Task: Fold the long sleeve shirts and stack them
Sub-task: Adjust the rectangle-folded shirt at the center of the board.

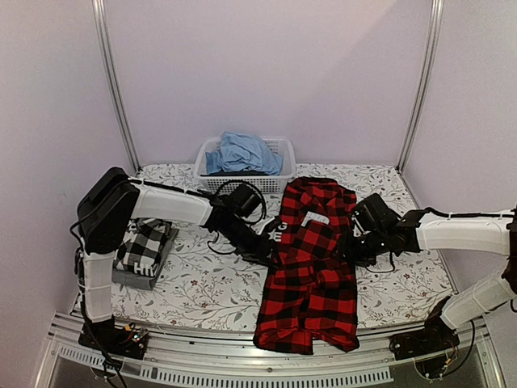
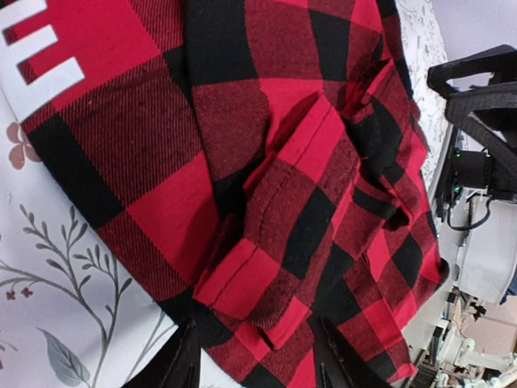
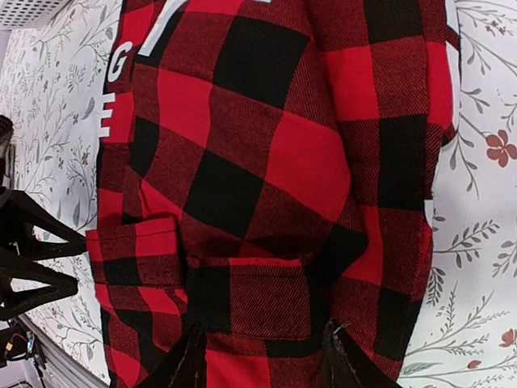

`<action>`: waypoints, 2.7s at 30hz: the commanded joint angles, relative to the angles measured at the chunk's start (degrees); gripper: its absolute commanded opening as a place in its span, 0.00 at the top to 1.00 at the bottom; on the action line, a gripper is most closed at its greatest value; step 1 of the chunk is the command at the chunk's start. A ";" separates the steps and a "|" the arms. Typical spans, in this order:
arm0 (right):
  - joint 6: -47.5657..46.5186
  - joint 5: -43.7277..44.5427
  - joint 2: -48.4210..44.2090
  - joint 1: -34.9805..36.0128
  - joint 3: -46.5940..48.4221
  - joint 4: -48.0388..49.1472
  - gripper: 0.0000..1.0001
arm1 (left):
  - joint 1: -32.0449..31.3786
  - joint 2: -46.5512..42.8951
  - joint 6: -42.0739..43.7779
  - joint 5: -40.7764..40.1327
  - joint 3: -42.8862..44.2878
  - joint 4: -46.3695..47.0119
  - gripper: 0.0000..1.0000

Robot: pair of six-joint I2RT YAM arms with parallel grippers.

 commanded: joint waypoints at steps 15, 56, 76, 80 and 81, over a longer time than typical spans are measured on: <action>-2.21 -2.79 10.24 -1.67 -0.29 9.69 0.71 | -1.24 5.40 -0.75 -5.72 7.27 -0.90 0.62; -2.07 6.89 12.10 1.84 5.70 1.28 0.99 | -2.77 -0.58 2.17 -4.31 7.02 2.28 1.00; 1.26 25.04 7.47 1.98 10.51 0.72 1.00 | 0.11 3.80 7.23 -7.42 16.66 6.74 1.00; 0.22 23.78 11.53 0.04 11.31 3.08 0.94 | 1.57 9.45 6.99 -8.45 20.73 4.13 1.00; -0.19 23.58 12.95 -0.10 11.57 3.30 0.88 | 1.98 10.62 6.75 -8.52 21.31 3.87 1.00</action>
